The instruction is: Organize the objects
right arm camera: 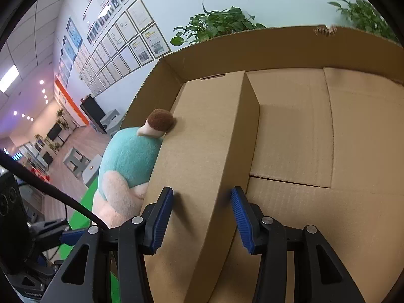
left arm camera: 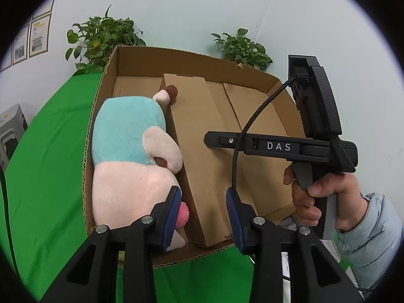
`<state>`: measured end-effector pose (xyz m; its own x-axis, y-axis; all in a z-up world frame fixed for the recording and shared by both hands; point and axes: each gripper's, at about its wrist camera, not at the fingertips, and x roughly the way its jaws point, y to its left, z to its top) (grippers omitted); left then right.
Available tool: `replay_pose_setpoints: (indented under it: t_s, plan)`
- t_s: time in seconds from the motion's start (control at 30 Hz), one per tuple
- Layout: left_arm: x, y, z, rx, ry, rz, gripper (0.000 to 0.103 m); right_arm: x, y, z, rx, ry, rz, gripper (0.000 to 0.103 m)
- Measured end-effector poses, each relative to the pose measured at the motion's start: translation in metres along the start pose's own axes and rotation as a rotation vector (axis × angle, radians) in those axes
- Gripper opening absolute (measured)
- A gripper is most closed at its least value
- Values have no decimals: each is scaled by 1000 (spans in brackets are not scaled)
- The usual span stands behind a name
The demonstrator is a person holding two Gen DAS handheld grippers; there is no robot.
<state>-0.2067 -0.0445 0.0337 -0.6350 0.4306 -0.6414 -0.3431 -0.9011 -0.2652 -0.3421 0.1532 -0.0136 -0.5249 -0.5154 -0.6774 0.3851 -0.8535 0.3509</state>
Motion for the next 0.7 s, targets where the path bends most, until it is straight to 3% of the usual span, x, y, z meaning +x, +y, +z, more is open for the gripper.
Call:
replay_pose_setpoints:
  t_s: [0.03, 0.07, 0.1, 0.13, 0.17, 0.2, 0.27, 0.4, 0.7]
  plan:
    - [-2, -2, 0, 8, -8, 13, 37, -2, 2, -1, -6, -3, -10, 52]
    - [-4, -3, 0, 14, -18, 23, 39, -8, 5, -2, -17, -15, -28, 62]
    - [-6, -5, 0, 21, -31, 36, 46, -17, 9, -5, -30, -42, -51, 77]
    - [-11, -8, -1, 32, -59, 71, 52, -26, 13, -8, -41, -68, -74, 85]
    - [-15, -9, -1, 37, -83, 96, 65, -39, 18, -14, -52, -107, -118, 101]
    - [-20, -11, -1, 40, -120, 122, 74, -52, 23, -21, -67, -147, -166, 103]
    - [-29, -14, -1, 43, -175, 158, 79, -71, 32, -34, -91, -185, -223, 103]
    - [-43, -20, -1, 41, -233, 188, 79, -104, 43, -66, -89, -228, -337, 103]
    - [-36, -39, -10, 49, -220, 202, 79, -163, 42, -142, 13, -243, -295, 103]
